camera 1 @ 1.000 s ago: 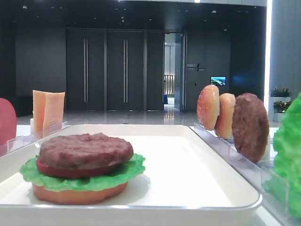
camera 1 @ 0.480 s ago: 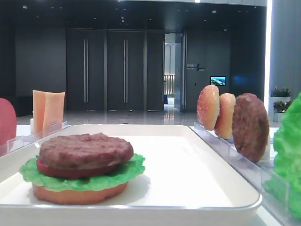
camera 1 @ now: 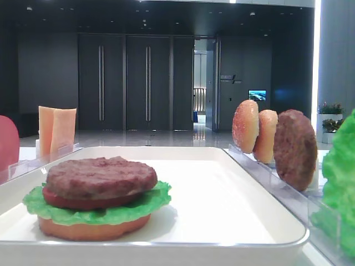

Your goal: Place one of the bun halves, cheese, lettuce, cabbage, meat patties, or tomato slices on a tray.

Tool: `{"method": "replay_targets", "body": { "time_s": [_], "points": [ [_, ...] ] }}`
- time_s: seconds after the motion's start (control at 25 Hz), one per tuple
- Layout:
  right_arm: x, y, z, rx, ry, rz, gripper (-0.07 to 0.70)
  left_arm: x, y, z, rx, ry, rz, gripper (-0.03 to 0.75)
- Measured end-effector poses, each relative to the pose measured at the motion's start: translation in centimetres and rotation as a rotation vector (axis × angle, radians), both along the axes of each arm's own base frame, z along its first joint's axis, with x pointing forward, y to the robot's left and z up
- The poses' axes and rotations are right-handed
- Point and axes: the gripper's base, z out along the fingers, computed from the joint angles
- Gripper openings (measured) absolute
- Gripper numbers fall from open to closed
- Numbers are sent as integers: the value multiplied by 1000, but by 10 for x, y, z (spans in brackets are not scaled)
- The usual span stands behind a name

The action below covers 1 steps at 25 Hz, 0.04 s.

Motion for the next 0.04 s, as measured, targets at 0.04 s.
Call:
{"method": "replay_targets", "body": {
  "time_s": [0.04],
  "points": [
    [0,0,0,-1,0,0,503,0,0,0,0,0,0,660]
  ]
}}
